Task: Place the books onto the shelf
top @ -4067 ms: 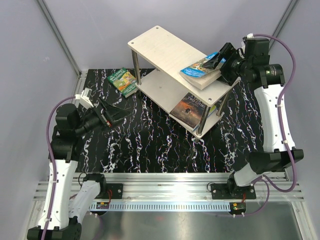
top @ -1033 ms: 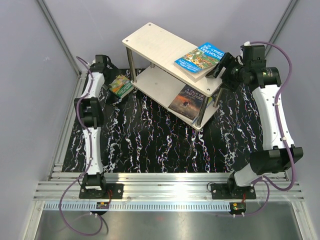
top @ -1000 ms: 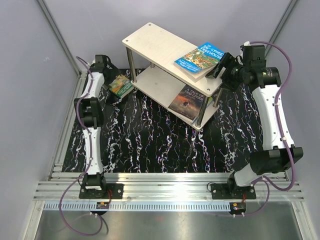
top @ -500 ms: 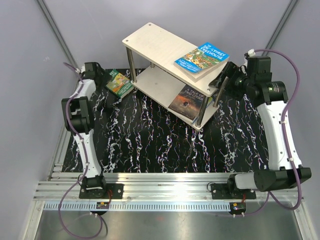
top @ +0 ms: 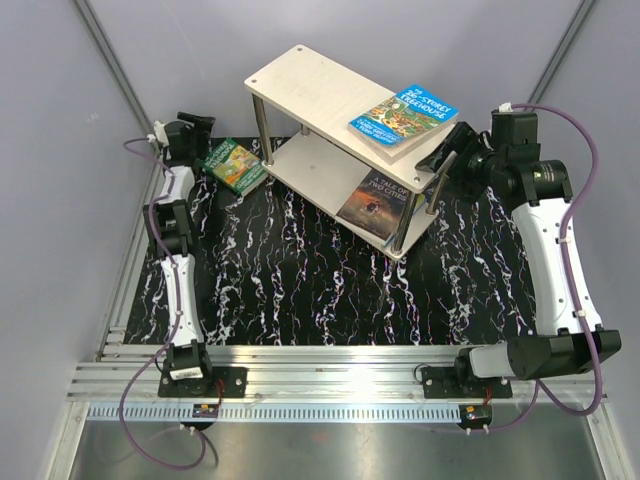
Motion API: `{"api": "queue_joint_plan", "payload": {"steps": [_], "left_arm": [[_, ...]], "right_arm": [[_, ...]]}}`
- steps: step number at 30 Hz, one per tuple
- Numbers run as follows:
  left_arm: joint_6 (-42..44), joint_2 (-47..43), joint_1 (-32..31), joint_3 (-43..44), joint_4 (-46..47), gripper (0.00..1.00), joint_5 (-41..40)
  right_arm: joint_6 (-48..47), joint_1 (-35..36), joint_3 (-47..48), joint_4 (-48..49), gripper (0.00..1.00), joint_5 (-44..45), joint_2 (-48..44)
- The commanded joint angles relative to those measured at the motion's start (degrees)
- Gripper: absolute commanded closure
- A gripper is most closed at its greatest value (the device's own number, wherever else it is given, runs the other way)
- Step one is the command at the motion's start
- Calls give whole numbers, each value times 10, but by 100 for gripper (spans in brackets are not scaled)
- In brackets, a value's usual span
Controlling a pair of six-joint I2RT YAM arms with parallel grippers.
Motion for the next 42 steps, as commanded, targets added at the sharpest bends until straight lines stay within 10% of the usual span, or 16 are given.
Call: {"api": "queue_joint_plan", "payload": {"steps": [1,9,14,42], "left_arm": [[-52,11,-7,-24,-17,1,42],[-12,-10,6,-40,-80,1,130],[126,-106,15,-125,-108,1,-7],[74,-45,22,-107,-8,1,222]], "right_arm": [[14,4,10,-30,14,39,23],[14,4,-1,-9,14,26,33],[-1,4,-7,-9,14,16,27],[-26,3,-26,-33,14,4,1]]}}
